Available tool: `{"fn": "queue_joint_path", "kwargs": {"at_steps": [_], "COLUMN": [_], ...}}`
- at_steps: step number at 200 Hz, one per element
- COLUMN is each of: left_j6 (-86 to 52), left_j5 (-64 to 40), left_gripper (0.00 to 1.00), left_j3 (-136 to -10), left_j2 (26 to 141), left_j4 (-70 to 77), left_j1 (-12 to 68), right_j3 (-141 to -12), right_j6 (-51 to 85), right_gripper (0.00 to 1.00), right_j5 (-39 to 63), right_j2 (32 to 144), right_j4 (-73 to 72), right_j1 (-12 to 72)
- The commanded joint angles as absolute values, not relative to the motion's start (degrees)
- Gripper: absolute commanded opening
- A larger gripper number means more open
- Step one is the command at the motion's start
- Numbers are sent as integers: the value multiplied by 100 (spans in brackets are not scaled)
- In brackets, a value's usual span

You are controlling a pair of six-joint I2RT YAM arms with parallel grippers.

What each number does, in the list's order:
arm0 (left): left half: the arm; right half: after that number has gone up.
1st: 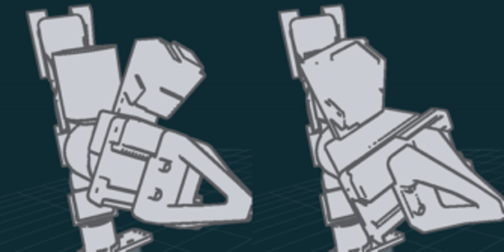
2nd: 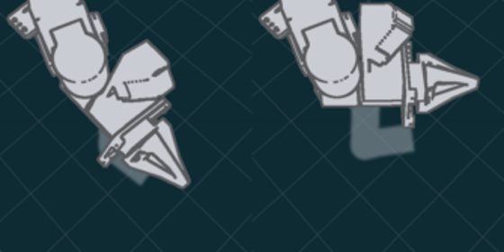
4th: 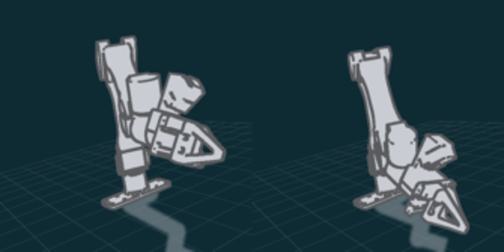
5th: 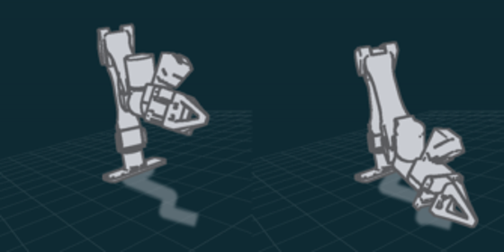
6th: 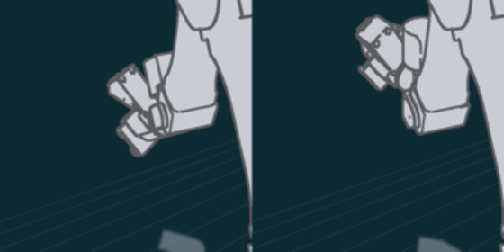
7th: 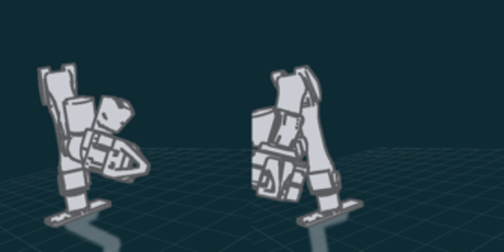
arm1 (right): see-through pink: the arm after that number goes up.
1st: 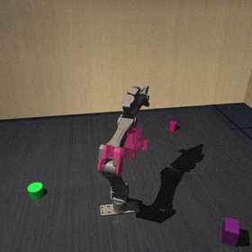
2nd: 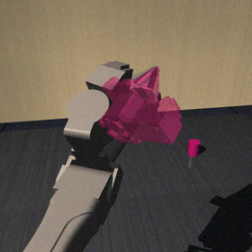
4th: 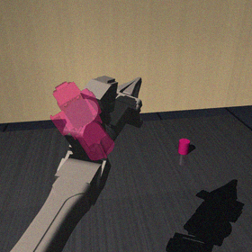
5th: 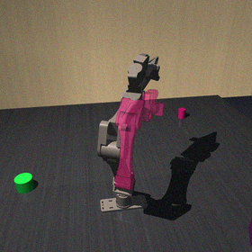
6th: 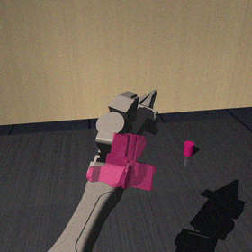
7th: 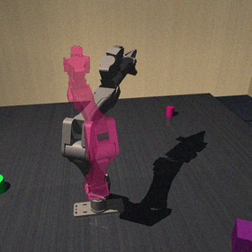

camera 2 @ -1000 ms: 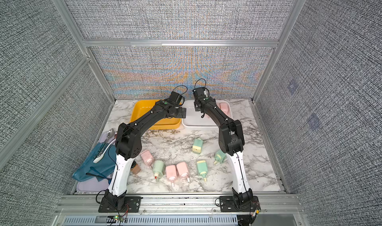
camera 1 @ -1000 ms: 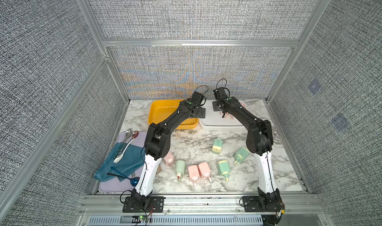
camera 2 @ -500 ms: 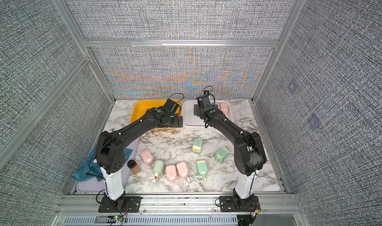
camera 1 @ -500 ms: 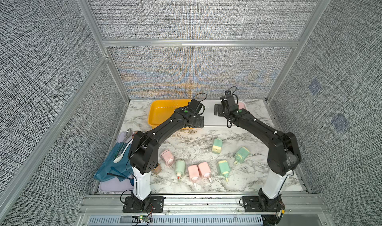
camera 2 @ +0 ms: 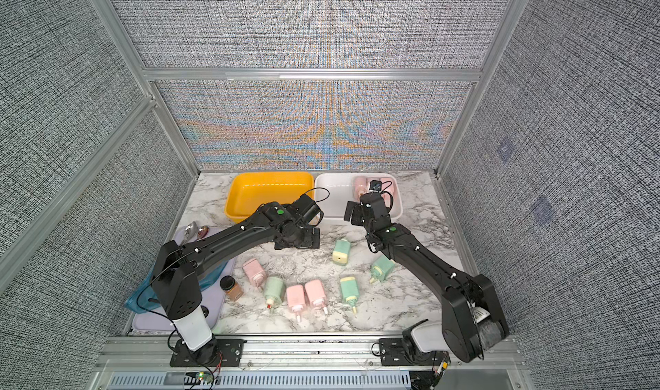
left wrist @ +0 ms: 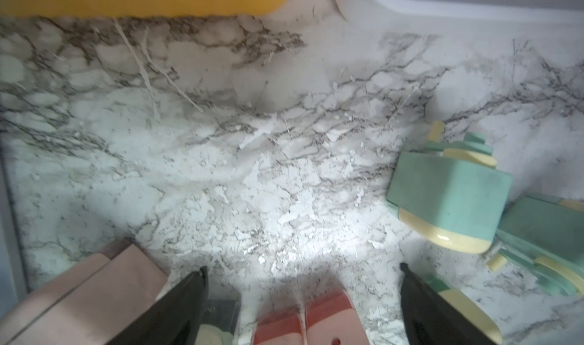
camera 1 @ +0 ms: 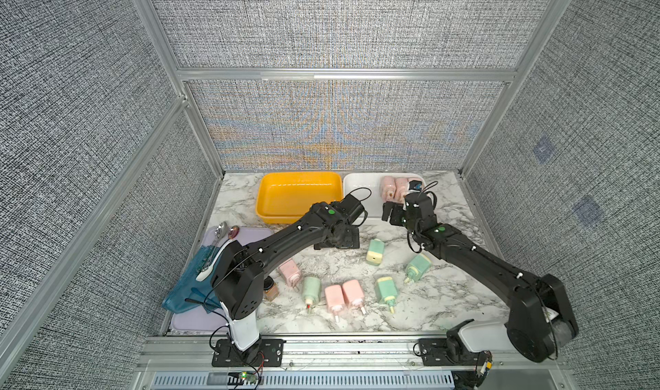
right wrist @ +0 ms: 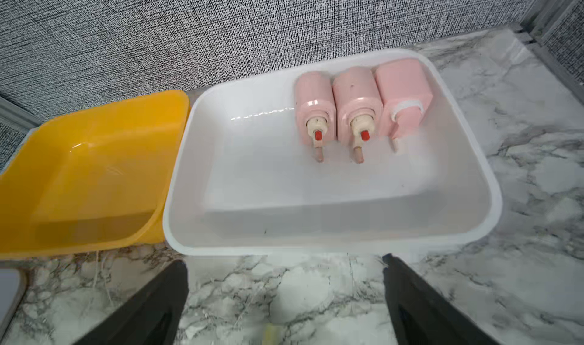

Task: Place the pencil sharpeners by color into the storage box
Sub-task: Place the pencil sharpener in the storage box, then pick up the pencil sharpener from the center of the board.

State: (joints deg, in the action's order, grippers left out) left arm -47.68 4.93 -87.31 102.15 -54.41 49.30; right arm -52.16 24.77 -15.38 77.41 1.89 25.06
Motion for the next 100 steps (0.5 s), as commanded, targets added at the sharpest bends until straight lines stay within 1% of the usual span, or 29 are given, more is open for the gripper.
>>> {"fn": "queue_joint_path", "kwargs": {"at_steps": [1,30,65,100], "left_j6": [-5227,-5695,-6219,-7002], "left_j5": [157,372,381,628], "left_gripper": [96,94,93,92], "left_j3": [-8755,-8966,-9052,-8804], "left_j2": [10234,10437,10531,10371], "left_j4": [-5593,-5906,-5949,-6192], "left_j1": [5036,5304,5581,5812], "right_j3": [-4871,-4408,-4084,-3938], "right_j6": [2634,2698,2612,2522], "right_gripper": [99,99,99,99], "right_j5": [-1398,-1375,-1418,-1547], "right_j2": [7363,6879,6534,6250], "right_j4": [165,202,210,307], "right_j1": [2507,2505,2506,2514]}}
